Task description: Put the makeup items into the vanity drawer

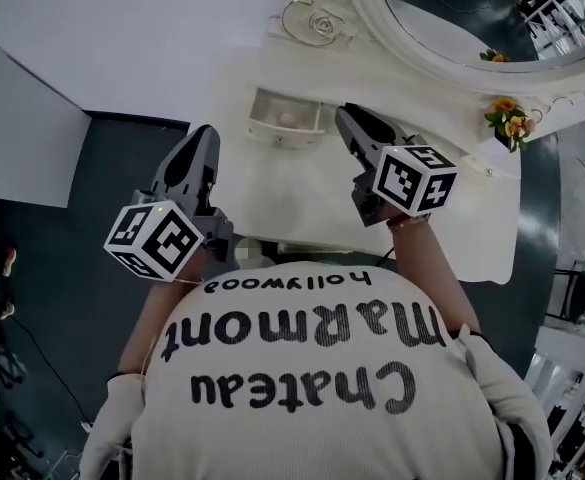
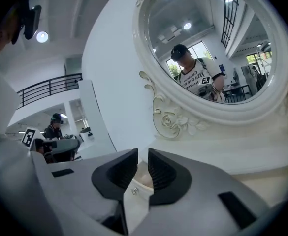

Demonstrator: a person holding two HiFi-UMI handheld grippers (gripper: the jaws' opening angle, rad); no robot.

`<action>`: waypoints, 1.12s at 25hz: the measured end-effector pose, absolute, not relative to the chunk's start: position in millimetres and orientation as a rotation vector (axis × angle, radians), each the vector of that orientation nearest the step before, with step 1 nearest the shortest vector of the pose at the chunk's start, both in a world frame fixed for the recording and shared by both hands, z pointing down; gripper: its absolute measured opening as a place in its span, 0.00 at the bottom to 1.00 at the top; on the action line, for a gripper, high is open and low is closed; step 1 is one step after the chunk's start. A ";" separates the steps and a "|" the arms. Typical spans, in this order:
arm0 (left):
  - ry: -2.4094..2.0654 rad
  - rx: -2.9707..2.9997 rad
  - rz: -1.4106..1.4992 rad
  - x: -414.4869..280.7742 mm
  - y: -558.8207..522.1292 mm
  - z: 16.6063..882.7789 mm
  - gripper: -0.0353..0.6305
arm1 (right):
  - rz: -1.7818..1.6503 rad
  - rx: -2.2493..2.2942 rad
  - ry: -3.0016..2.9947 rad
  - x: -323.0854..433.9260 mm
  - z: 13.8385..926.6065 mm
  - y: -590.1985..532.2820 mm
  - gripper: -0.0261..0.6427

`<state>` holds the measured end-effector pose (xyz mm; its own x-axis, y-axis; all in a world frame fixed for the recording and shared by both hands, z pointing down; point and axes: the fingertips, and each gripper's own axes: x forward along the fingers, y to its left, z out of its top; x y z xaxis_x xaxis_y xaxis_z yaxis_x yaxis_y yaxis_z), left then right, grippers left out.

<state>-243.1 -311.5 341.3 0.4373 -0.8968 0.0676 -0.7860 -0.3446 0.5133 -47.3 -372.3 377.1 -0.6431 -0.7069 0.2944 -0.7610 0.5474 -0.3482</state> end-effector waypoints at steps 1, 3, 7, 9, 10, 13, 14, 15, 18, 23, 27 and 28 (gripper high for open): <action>-1.423 2.219 -0.307 -240.2 -308.3 340.4 0.07 | 0.680 1.268 -2.692 -45.3 371.2 -369.9 0.16; -1.439 2.217 -0.301 -235.0 -301.6 339.4 0.07 | 0.656 1.271 -2.762 -41.3 360.3 -363.6 0.16; -1.464 2.219 -0.286 -223.7 -288.8 339.3 0.07 | 0.573 1.278 -2.861 -30.6 343.2 -349.3 0.14; -1.480 2.224 -0.264 -218.7 -283.7 341.4 0.07 | 0.532 1.283 -2.897 -26.0 336.9 -342.9 0.13; -1.488 2.222 -0.253 -216.4 -281.0 343.5 0.07 | 0.522 1.289 -2.908 -23.4 335.0 -339.9 0.13; -1.497 2.210 -0.232 -208.9 -270.8 350.4 0.07 | 0.513 1.305 -2.922 -15.2 332.8 -328.9 0.13; -1.498 2.208 -0.227 -205.9 -267.3 351.9 0.07 | 0.510 1.307 -2.923 -12.3 332.8 -325.1 0.13; -1.500 2.208 -0.222 -202.9 -264.0 353.1 0.07 | 0.509 1.308 -2.922 -9.2 333.1 -321.6 0.13; -1.503 2.211 -0.215 -194.2 -254.6 354.4 0.07 | 0.518 1.319 -2.920 1.5 334.6 -312.9 0.12; -1.510 2.214 -0.208 -184.4 -236.5 354.2 0.07 | 0.528 1.352 -2.895 17.0 340.3 -298.4 0.11; -1.527 2.205 -0.204 -181.7 -223.6 356.7 0.07 | 0.553 1.340 -2.875 21.7 351.1 -288.7 0.11; -1.533 2.203 -0.202 -181.1 -220.6 357.4 0.07 | 0.553 1.333 -2.870 22.7 353.5 -286.3 0.11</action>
<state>-181.1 -220.6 357.4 0.3726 -0.9187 0.1312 -0.8533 -0.2836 0.4375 22.7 -286.3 353.5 -0.6534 -0.7528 0.0794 -0.7285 0.5968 -0.3365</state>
